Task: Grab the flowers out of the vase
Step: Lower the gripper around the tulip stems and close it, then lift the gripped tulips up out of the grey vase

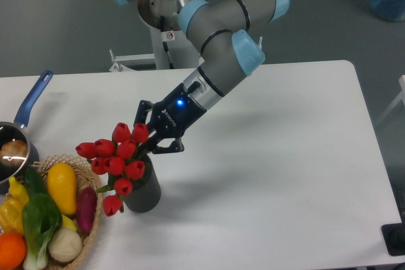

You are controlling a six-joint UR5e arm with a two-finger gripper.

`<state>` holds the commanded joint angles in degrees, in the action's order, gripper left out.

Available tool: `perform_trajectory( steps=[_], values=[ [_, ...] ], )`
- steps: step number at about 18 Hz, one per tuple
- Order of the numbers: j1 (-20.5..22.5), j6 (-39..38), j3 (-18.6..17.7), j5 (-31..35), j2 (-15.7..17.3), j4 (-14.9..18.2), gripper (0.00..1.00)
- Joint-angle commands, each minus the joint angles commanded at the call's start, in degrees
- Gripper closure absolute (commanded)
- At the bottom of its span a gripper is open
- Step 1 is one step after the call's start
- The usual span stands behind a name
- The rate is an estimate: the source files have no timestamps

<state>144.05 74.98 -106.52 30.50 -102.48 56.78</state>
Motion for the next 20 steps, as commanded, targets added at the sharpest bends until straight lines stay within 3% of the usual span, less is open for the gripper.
perform_trajectory(
  steps=[11,20],
  values=[
    [0.6,-5.2,1.8,-0.4,2.5,0.0,1.0],
    [2.1,-14.2,6.5,-5.2,4.4,0.0,1.0]
  ],
)
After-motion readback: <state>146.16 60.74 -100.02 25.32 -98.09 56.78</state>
